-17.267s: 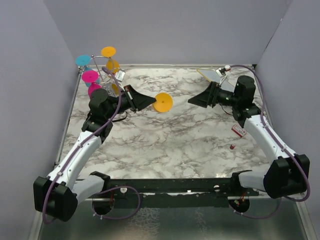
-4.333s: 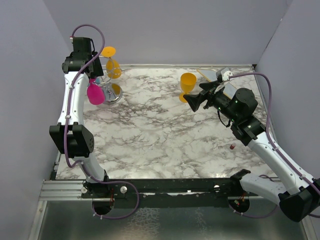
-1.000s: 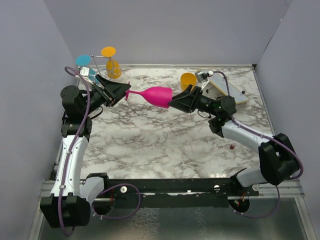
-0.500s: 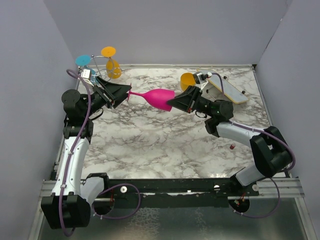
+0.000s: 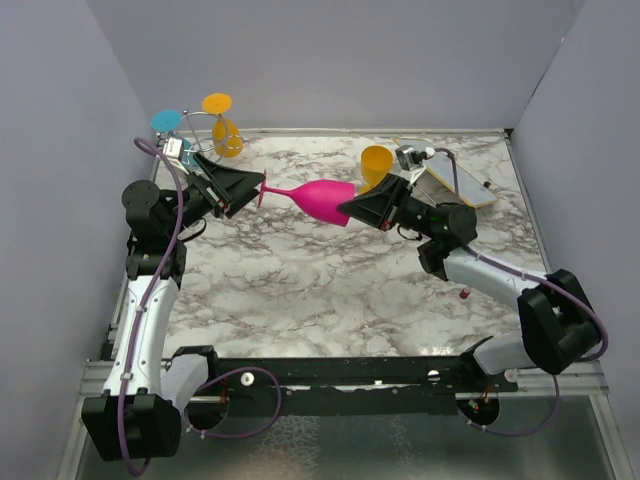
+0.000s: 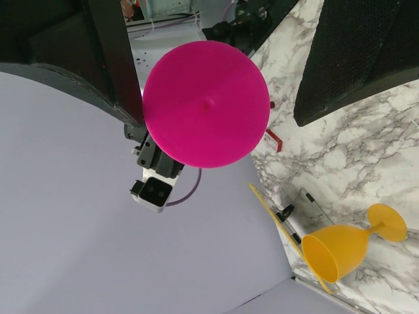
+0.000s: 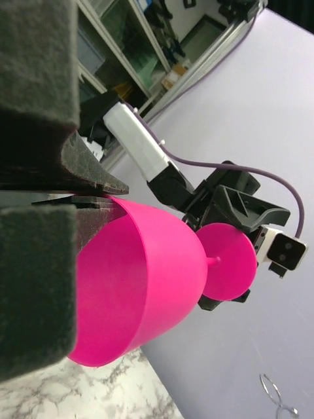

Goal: Take the wine glass off the wine glass rack

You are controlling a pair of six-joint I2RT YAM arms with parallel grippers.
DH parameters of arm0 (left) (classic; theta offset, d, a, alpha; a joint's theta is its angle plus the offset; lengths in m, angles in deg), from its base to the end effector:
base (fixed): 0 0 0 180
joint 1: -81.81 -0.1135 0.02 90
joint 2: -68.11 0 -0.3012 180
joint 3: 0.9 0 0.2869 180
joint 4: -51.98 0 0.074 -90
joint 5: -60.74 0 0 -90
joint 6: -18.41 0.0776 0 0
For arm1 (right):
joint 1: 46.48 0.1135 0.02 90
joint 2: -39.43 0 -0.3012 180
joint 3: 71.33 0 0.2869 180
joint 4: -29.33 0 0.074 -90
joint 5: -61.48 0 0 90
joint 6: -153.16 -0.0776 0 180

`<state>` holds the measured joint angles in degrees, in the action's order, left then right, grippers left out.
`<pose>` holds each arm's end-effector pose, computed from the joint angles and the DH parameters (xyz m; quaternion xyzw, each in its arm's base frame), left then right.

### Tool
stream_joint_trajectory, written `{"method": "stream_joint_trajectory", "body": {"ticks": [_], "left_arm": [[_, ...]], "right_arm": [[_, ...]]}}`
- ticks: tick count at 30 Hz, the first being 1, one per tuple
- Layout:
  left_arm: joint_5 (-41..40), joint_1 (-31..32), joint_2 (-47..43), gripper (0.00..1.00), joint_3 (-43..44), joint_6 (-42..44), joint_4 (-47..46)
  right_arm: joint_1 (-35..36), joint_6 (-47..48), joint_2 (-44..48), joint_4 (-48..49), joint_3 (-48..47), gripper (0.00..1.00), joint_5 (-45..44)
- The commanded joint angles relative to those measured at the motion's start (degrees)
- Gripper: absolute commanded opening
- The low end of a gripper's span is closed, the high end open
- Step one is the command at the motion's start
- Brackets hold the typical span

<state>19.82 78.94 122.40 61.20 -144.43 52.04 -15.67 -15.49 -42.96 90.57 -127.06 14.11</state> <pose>0.2547 -0.0459 0.4139 -0.1201 0.6644 -0.6167 0.4048 0.2689 0.2216 0.3577 -0.1185 0.5265 0.7710 0.3382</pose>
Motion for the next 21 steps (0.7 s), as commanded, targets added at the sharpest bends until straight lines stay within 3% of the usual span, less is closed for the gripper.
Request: {"method": "stream_joint_trajectory", "body": {"ticks": [1, 6, 9, 14, 21], "left_arm": [[0.3, -0.2, -0.8, 0.99, 2.5, 5.8, 4.3], [-0.6, -0.2, -0.3, 0.99, 6.5, 14.2, 13.4], [-3.6, -0.2, -0.4, 0.99, 9.0, 19.8, 20.7], [-7.8, -0.1, -1.3, 0.99, 10.4, 24.4, 26.9], [-11.9, -0.2, -0.9, 0.99, 11.3, 28.8, 30.2]], "right_arm": [[0.4, 7.0, 6.3, -5.0, 1.4, 0.01, -2.6], [0.3, 17.8, 13.5, -18.5, 1.8, 0.01, -6.5], [0.3, 27.2, 19.4, -32.9, 1.1, 0.01, -12.2], [0.3, 43.9, 31.5, -52.5, -0.1, 0.01, -26.8], [0.3, 62.4, 44.1, -68.5, -2.6, 0.01, -45.7]]}}
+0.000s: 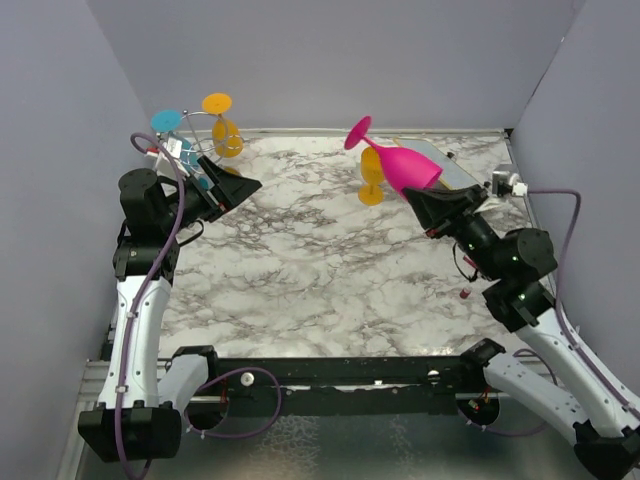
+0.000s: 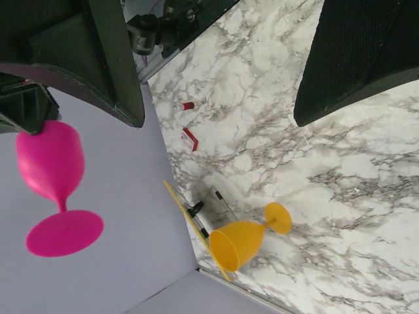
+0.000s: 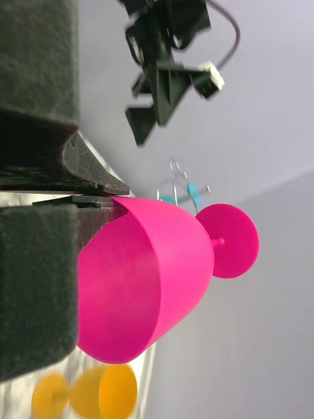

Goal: Take the wine glass off the wine glass rack

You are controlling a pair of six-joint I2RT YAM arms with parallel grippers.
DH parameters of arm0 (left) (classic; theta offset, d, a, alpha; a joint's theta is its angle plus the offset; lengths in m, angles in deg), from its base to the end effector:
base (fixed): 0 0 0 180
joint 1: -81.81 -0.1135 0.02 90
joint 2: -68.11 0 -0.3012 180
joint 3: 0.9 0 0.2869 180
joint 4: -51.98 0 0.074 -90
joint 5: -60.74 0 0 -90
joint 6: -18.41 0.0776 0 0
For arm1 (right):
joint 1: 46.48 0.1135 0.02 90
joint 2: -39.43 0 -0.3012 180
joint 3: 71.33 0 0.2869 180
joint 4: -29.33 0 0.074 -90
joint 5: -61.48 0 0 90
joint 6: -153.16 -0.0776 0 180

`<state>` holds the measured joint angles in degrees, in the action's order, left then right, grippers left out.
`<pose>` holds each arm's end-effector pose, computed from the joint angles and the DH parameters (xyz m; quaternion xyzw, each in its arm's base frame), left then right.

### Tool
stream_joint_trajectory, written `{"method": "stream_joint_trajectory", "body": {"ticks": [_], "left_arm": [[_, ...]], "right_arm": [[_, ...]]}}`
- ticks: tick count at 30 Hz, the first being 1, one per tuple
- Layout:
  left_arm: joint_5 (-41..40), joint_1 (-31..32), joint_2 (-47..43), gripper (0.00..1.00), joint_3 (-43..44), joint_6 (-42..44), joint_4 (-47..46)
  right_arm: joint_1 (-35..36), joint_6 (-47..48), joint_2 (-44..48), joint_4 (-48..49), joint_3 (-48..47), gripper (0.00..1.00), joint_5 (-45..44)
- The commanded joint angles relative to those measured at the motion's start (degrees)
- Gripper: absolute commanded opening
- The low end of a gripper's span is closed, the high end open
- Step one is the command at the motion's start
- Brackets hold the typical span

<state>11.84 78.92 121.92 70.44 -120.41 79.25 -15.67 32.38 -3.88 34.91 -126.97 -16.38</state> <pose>0.2486 -0.0385 0.4206 -0.1086 0.7429 -0.4826 0.4510 0.1838 0.1286 0.4275 -0.0857 0.5851 0.4651 0.6588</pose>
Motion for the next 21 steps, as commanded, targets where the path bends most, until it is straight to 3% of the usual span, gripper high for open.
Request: {"method": "stream_joint_trajectory", "body": {"ticks": [1, 5, 11, 21], "left_arm": [[-4.0, -0.2, -0.3, 0.99, 2.1, 5.0, 3.1], [-3.9, -0.1, 0.6, 0.99, 1.8, 5.9, 3.3], [-5.3, -0.1, -0.2, 0.99, 0.2, 8.7, 4.2], [-6.7, 0.1, 0.8, 0.99, -1.5, 12.0, 5.0]], "right_arm": [[0.3, 16.3, 6.5, -14.0, -3.0, 0.01, -16.9], [0.3, 19.6, 11.7, -19.2, -3.6, 0.01, -22.4], [0.3, 22.1, 14.2, -30.4, -6.8, 0.01, -21.3], [0.3, 23.7, 1.0, -56.4, -22.2, 0.01, -14.9]]}}
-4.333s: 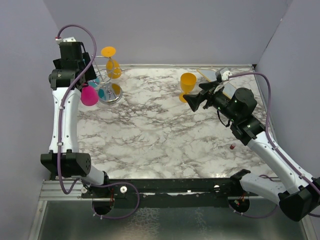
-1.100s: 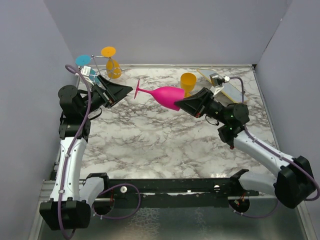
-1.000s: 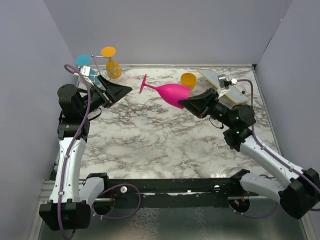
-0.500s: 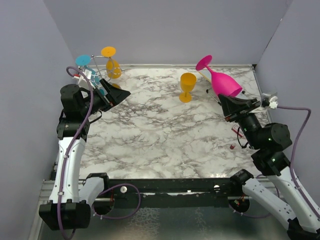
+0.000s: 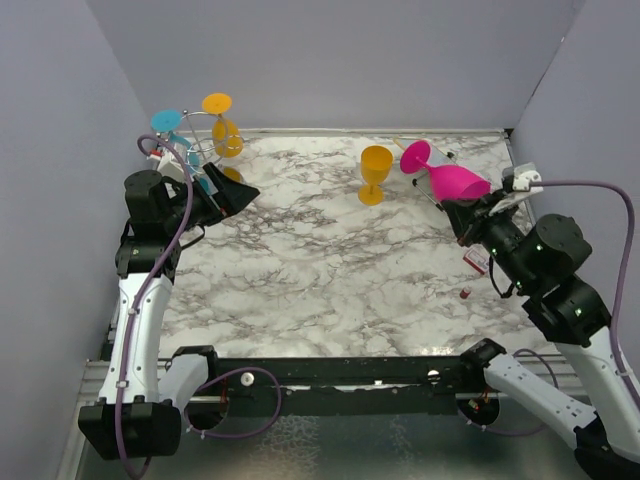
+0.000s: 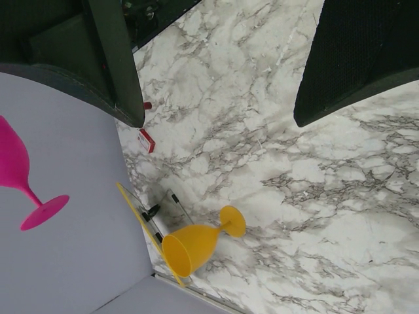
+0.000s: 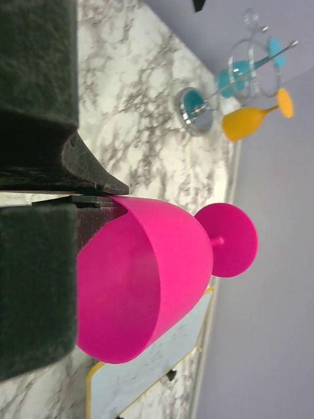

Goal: Take the wine glass off the wine glass rack

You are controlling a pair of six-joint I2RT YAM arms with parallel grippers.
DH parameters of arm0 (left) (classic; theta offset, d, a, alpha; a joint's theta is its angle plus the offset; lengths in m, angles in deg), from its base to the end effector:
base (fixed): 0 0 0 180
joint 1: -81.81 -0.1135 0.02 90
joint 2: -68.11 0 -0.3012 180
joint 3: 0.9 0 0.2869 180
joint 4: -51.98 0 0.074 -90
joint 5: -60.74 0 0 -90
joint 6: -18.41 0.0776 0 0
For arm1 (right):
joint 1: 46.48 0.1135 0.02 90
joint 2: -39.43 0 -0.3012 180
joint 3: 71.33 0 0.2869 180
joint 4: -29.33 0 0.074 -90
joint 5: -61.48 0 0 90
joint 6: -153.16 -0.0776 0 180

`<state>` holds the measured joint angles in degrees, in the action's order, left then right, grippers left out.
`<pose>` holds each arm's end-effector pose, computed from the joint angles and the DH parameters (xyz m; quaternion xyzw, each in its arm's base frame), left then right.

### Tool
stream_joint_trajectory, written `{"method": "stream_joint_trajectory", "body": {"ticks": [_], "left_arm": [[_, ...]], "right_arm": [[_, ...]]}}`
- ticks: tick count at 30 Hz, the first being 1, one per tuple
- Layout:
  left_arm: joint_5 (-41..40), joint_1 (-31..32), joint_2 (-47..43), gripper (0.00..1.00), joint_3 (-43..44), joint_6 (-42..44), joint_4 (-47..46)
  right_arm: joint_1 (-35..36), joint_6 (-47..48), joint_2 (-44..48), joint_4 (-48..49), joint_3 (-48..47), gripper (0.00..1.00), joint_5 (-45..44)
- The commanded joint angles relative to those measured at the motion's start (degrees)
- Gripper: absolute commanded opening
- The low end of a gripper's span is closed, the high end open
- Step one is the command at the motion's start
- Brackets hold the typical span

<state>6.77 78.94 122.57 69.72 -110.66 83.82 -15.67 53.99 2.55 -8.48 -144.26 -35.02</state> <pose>0.2541 -0.0330 0.4015 -0.0968 0.7745 -0.4127 0.4694 0.1437 0.0755 0.4585 -0.0958 0.7114 0.1994 0.6671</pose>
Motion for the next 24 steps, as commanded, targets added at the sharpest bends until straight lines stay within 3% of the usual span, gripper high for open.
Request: {"method": "stream_joint_trajectory", "body": {"ticks": [1, 16, 19, 24], "left_arm": [[-1.6, 0.1, 0.1, 0.99, -0.9, 2.3, 0.5], [-2.5, 0.5, -0.3, 0.99, -1.6, 4.0, 1.5], [-2.5, 0.5, -0.1, 0.99, -1.5, 4.3, 1.5], [-2.4, 0.6, -0.1, 0.99, -1.4, 4.7, 1.7]], "right_arm": [[0.3, 2.6, -8.2, -15.0, -6.2, 0.01, 5.0], [0.3, 7.2, -26.9, -26.9, -14.2, 0.01, 29.9], [0.6, 6.5, -29.5, -27.9, -12.7, 0.01, 27.9], [1.1, 5.1, -32.6, -29.6, -11.4, 0.01, 15.8]]}}
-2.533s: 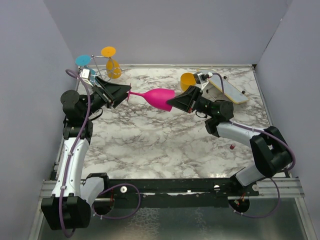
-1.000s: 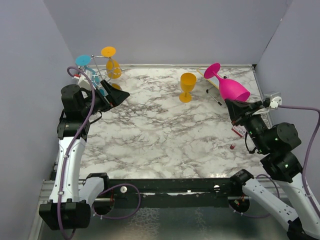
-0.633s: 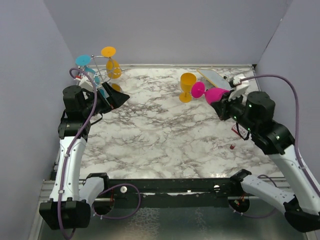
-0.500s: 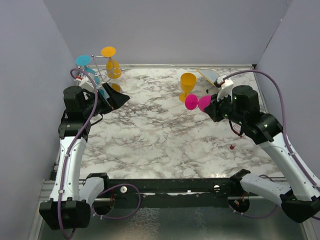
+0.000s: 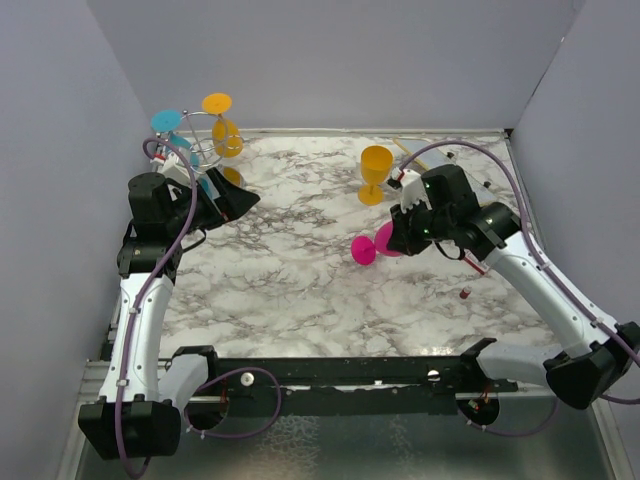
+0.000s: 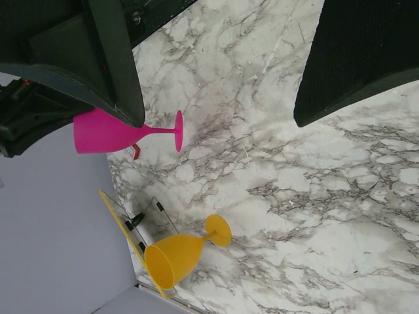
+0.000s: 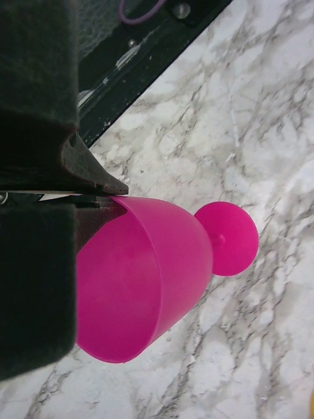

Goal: Take the wine glass off the wine glass rack

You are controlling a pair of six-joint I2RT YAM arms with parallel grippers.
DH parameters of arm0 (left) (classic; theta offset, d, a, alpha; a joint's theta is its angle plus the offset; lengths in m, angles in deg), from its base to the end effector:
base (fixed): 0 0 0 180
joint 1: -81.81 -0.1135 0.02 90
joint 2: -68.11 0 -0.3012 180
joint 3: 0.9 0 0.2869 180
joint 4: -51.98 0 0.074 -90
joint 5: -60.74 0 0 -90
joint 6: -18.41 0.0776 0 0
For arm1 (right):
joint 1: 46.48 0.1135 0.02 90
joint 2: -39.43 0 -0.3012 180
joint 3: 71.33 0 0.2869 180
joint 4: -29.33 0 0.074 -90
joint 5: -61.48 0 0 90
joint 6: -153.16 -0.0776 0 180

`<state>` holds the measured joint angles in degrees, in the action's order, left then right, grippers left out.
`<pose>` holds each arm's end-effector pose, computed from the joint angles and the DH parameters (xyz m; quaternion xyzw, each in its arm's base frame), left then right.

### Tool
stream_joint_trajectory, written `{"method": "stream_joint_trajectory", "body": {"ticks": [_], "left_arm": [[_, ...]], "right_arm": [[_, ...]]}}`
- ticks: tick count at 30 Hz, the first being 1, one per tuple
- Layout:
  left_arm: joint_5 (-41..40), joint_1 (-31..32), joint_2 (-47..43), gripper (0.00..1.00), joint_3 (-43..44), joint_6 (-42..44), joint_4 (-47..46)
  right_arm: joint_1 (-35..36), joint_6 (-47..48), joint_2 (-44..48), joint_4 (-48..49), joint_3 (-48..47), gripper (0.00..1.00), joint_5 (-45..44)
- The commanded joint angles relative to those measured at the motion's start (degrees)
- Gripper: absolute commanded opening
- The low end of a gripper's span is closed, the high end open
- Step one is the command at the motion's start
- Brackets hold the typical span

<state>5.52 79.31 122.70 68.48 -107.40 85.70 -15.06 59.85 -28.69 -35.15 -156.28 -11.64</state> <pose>0.2548 -0.0332 0.3875 -0.0907 0.7906 -0.3920 0.4617 0.2291 0.1664 0.3665 -0.2754 0.8819 0.2373 0.3002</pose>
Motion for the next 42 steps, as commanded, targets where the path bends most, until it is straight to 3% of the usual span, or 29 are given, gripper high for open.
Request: {"method": "stream_joint_trajectory", "body": {"ticks": [1, 12, 23, 42], "left_arm": [[-1.2, 0.2, -0.2, 0.99, -0.2, 1.5, -0.1], [-1.8, 0.9, -0.8, 0.99, 0.4, 2.6, 1.2], [-3.6, 3.0, -0.9, 0.99, 1.9, 4.6, 3.3], [-6.6, 6.0, -0.6, 0.99, 3.6, 6.8, 5.5]], "right_arm": [[0.5, -0.9, -1.5, -3.1, 0.6, 0.01, -9.7], [0.5, -2.2, -6.5, -5.5, -2.0, 0.01, -25.2], [0.5, -1.9, -21.9, -5.1, -11.1, 0.01, -27.6], [0.5, -0.6, -36.1, -4.9, -25.4, 0.01, -28.3]]}}
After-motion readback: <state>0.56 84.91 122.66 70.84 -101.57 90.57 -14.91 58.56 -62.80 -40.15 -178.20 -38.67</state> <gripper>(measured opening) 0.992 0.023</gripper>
